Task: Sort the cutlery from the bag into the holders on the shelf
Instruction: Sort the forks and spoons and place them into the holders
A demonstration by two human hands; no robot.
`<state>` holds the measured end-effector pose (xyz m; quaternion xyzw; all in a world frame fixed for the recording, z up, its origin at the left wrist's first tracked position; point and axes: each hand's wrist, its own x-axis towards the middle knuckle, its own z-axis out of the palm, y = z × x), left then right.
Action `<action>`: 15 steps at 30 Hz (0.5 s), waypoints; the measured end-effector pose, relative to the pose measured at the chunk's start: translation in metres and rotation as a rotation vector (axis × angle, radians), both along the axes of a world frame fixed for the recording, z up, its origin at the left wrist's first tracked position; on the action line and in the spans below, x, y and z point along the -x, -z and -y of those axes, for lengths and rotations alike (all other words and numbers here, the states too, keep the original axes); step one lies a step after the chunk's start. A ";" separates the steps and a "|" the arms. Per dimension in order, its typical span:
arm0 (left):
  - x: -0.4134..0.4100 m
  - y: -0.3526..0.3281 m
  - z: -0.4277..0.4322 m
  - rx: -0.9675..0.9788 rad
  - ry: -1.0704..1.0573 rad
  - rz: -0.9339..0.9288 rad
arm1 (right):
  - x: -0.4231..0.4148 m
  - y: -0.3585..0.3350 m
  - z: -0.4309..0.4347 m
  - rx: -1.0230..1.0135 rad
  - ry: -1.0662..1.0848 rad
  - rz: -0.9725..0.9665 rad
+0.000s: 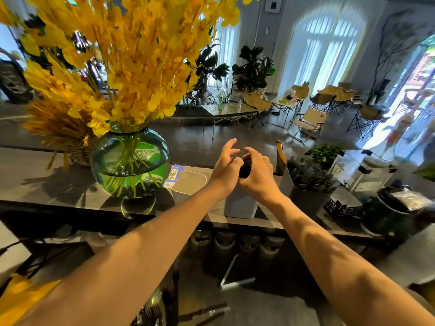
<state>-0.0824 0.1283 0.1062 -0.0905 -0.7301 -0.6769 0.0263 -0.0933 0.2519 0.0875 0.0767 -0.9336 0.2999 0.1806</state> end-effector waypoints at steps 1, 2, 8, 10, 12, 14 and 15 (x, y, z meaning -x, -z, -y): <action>0.000 0.002 -0.001 0.011 0.012 0.000 | -0.003 -0.001 -0.002 0.002 -0.022 -0.011; -0.001 0.004 -0.001 0.044 0.024 -0.009 | -0.005 -0.002 -0.004 -0.030 -0.038 -0.035; 0.003 0.029 -0.001 0.595 -0.002 -0.187 | -0.017 0.014 -0.012 -0.401 -0.106 -0.029; 0.005 0.034 0.001 0.734 0.019 -0.202 | -0.017 0.011 -0.010 -0.412 -0.100 0.032; 0.008 0.036 0.002 0.832 0.035 -0.193 | -0.020 0.007 -0.011 -0.389 -0.113 0.085; 0.007 0.032 0.004 0.886 0.075 -0.158 | -0.025 0.006 -0.014 -0.370 -0.123 0.090; 0.007 0.029 0.004 0.892 0.096 -0.141 | -0.026 0.007 -0.016 -0.358 -0.130 0.078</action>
